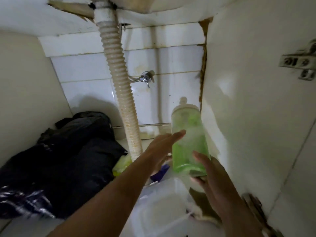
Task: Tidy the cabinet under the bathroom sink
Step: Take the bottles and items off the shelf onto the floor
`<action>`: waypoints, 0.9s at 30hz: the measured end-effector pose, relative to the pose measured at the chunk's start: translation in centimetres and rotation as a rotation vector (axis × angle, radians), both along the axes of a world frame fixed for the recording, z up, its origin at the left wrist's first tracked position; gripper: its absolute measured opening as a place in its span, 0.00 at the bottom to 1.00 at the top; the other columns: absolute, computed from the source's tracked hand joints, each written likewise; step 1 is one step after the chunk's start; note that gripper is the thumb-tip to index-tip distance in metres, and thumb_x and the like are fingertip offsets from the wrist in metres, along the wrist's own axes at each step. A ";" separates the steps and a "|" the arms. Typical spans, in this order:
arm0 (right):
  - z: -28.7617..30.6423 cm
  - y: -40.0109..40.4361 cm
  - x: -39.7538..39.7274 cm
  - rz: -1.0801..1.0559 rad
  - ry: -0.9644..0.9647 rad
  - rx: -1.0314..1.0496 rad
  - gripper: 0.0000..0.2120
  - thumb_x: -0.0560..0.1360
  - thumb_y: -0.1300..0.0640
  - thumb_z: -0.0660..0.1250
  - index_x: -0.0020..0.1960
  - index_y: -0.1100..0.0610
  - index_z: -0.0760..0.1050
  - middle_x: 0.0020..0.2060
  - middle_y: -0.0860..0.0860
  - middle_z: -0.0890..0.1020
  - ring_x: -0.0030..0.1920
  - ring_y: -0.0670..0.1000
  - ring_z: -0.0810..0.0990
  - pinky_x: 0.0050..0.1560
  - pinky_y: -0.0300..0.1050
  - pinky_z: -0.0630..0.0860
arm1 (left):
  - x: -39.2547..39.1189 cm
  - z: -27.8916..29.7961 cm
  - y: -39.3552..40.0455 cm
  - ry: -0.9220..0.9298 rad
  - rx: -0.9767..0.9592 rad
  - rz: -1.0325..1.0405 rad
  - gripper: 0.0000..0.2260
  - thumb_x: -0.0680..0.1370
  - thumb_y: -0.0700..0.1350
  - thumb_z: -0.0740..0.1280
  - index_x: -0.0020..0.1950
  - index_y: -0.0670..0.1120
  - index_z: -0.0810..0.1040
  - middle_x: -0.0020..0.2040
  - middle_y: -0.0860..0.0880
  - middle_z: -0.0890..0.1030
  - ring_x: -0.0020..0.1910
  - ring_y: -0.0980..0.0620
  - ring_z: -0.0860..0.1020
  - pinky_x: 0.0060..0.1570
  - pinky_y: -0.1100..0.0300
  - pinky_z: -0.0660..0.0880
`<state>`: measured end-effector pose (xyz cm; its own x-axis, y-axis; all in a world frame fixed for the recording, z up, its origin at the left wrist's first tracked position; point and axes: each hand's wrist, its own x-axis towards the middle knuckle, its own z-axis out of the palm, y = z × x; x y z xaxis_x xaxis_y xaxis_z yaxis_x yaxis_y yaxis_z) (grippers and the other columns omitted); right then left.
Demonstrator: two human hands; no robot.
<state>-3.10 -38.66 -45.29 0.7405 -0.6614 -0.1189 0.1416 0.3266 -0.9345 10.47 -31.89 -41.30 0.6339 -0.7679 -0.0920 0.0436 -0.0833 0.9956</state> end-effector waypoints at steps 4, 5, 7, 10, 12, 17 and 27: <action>1.0 3.2 -2.1 0.403 0.053 -0.189 0.28 0.57 0.54 0.77 0.55 0.50 0.73 0.46 0.47 0.86 0.45 0.45 0.85 0.41 0.36 0.79 | -1.8 1.4 5.0 0.114 -0.057 0.013 0.27 0.68 0.56 0.74 0.60 0.41 0.78 0.50 0.43 0.85 0.49 0.45 0.84 0.53 0.50 0.79; 1.1 3.6 -2.4 0.487 0.092 -0.247 0.26 0.60 0.57 0.77 0.55 0.50 0.73 0.44 0.44 0.86 0.45 0.44 0.85 0.41 0.35 0.79 | -2.2 1.3 6.2 0.138 -0.095 0.023 0.21 0.72 0.53 0.72 0.59 0.41 0.78 0.46 0.43 0.85 0.44 0.46 0.85 0.45 0.53 0.81; 1.1 4.1 -3.1 0.607 0.177 -0.363 0.21 0.66 0.59 0.77 0.55 0.48 0.75 0.44 0.42 0.86 0.48 0.44 0.84 0.47 0.38 0.78 | -2.8 -0.3 8.5 0.163 -0.174 0.036 0.19 0.74 0.50 0.71 0.60 0.41 0.77 0.48 0.41 0.84 0.45 0.43 0.84 0.43 0.52 0.81; 1.7 4.2 -4.4 0.607 0.248 -0.481 0.17 0.68 0.45 0.72 0.55 0.48 0.78 0.50 0.44 0.85 0.49 0.44 0.83 0.56 0.47 0.74 | -4.3 -3.6 11.4 0.138 -0.272 -0.015 0.28 0.68 0.50 0.74 0.65 0.42 0.75 0.59 0.37 0.79 0.57 0.36 0.79 0.56 0.40 0.76; 2.6 4.7 -5.0 0.526 0.176 -0.374 0.22 0.67 0.42 0.70 0.57 0.51 0.78 0.53 0.50 0.84 0.53 0.49 0.82 0.57 0.51 0.74 | -5.8 -5.6 13.0 0.087 -0.265 0.018 0.26 0.66 0.49 0.75 0.62 0.43 0.76 0.57 0.40 0.81 0.54 0.40 0.81 0.52 0.45 0.79; 3.7 8.2 -6.5 0.436 0.507 -0.793 0.16 0.64 0.40 0.74 0.47 0.46 0.76 0.46 0.48 0.81 0.48 0.50 0.80 0.51 0.48 0.76 | -10.3 -7.8 14.2 -0.052 -0.173 -0.097 0.14 0.72 0.36 0.72 0.51 0.53 0.78 0.43 0.54 0.84 0.46 0.55 0.82 0.42 0.60 0.79; -2.9 8.5 -12.6 0.667 1.009 -0.714 0.21 0.67 0.58 0.77 0.55 0.49 0.71 0.47 0.47 0.76 0.46 0.46 0.75 0.45 0.41 0.76 | -17.6 -18.7 14.1 -0.023 0.074 -0.276 0.43 0.60 0.47 0.80 0.70 0.52 0.63 0.61 0.53 0.77 0.59 0.52 0.77 0.58 0.53 0.78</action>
<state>-15.67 -30.16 -48.15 0.7331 -0.3669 -0.5726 -0.6724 -0.5170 -0.5297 -7.15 -17.78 -59.97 0.4045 -0.9034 -0.1425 -0.0131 -0.1616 0.9868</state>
